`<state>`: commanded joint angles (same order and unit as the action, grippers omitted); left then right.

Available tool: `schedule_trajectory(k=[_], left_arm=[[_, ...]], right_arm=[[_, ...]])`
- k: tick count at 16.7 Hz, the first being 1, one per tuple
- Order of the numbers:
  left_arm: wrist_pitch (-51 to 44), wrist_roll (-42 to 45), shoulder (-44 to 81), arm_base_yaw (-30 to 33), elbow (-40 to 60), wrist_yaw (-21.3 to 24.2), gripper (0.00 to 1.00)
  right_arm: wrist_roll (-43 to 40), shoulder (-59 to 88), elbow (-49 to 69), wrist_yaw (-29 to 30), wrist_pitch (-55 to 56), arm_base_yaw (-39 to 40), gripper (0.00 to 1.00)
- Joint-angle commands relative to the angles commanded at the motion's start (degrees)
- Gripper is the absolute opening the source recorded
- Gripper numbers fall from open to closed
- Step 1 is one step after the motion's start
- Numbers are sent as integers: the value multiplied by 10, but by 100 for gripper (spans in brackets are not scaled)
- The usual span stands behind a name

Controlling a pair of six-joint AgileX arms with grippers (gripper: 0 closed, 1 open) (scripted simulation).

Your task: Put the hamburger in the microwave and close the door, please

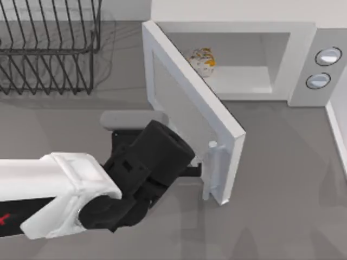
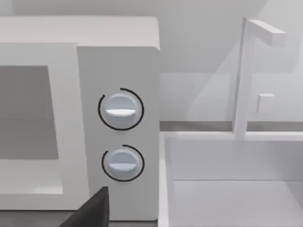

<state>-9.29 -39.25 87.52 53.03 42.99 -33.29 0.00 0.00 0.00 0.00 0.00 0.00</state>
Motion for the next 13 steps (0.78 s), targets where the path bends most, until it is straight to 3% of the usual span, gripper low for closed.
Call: schedule_trajectory(k=[6, 13], left_arm=[[-9, -8, 17, 8, 19, -7, 0], [-75, -82, 141, 80, 169, -43, 0]], right_arm=[[0, 0, 0, 0, 0, 0, 100], [0, 0, 0, 0, 0, 0, 100]])
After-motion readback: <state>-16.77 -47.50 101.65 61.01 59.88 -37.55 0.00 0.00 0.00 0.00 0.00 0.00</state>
